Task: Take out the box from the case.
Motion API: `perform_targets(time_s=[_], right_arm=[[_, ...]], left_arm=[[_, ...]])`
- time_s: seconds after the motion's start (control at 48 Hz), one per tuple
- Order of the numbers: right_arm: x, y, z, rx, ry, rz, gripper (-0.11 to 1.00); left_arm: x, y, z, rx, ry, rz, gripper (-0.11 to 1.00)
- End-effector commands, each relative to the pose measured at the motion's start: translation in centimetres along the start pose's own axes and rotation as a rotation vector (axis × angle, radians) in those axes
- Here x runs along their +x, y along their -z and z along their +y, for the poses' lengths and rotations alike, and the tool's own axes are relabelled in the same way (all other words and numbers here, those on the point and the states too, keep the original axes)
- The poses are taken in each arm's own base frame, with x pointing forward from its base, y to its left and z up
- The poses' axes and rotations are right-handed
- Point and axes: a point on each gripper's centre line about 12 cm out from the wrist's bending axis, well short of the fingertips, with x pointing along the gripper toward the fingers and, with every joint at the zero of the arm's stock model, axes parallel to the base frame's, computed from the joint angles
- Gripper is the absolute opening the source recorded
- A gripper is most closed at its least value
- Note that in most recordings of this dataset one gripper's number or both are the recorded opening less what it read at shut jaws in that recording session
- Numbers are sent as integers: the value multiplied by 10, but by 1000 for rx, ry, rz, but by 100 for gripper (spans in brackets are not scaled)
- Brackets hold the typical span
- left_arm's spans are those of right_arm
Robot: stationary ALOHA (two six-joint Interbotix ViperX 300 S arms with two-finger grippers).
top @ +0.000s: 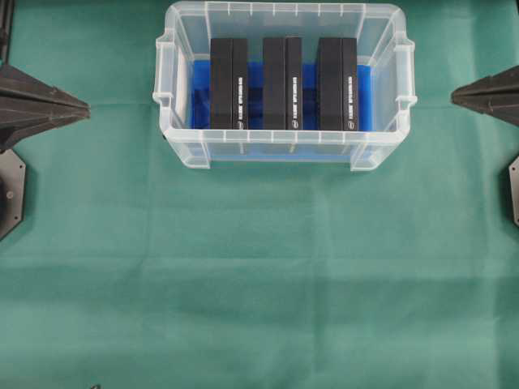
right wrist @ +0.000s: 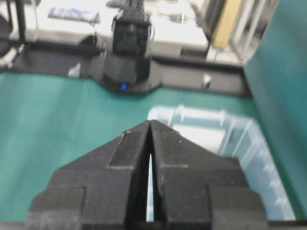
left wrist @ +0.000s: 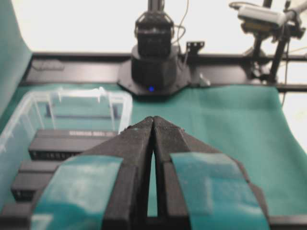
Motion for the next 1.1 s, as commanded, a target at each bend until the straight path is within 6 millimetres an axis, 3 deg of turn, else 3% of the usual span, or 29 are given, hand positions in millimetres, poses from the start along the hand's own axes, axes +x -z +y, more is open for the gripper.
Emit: perform_targets(time_s=[0.0, 0.459, 0.792, 1.084], right_arm=[[-1, -5, 0, 17, 0, 37, 0], [4, 59, -4, 191, 120, 748, 0], [-7, 66, -12, 298, 343, 1158, 0], [-3, 67, -13, 346, 409, 1223, 0]], left_arm=[[-1, -6, 0, -17, -3, 32, 1], [-10, 27, -1, -199, -72, 571, 1], [-19, 41, -3, -299, -176, 938, 1], [-20, 37, -3, -351, -210, 959, 1]])
